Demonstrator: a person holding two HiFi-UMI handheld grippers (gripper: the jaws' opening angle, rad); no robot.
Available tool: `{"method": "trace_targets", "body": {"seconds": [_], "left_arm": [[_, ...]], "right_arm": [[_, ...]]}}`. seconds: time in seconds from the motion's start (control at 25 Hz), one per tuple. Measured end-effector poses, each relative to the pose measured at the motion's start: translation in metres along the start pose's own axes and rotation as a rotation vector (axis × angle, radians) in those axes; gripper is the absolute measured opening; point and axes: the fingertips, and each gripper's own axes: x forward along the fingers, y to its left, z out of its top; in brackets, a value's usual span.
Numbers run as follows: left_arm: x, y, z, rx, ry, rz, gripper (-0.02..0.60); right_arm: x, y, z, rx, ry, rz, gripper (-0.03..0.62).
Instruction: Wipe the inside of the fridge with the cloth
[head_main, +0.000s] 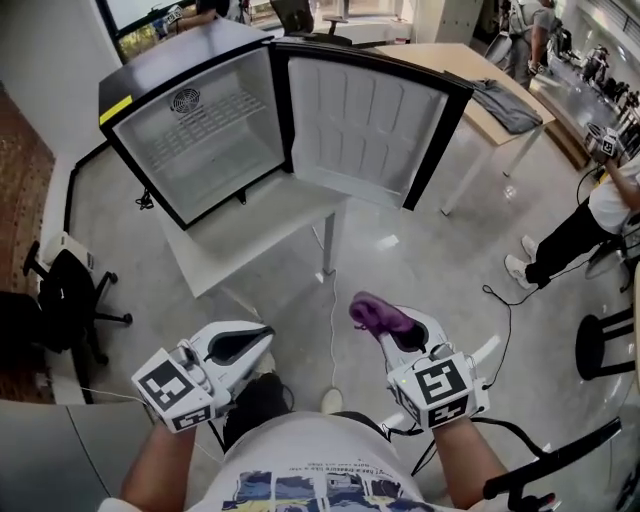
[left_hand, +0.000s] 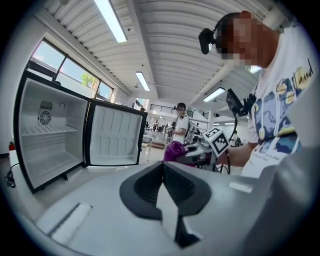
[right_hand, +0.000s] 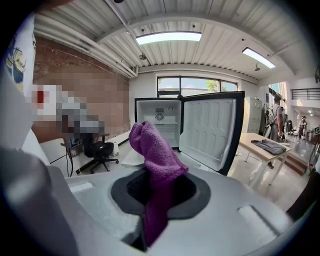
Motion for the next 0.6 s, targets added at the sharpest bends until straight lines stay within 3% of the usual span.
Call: {"method": "trace_targets", "body": {"seconds": [0.36, 0.6], "left_arm": [[-0.012, -0.030, 0.000, 0.036, 0.005, -0.023, 0.006], [-0.036, -0.036, 0.009, 0.056, -0.025, -0.050, 0.006]], "right_arm": [[-0.028, 0.016, -0.002, 0.019, -0.015, -0.003, 0.055], [-0.036, 0.049, 0.018, 0.012, -0.036, 0.005, 0.055]]}}
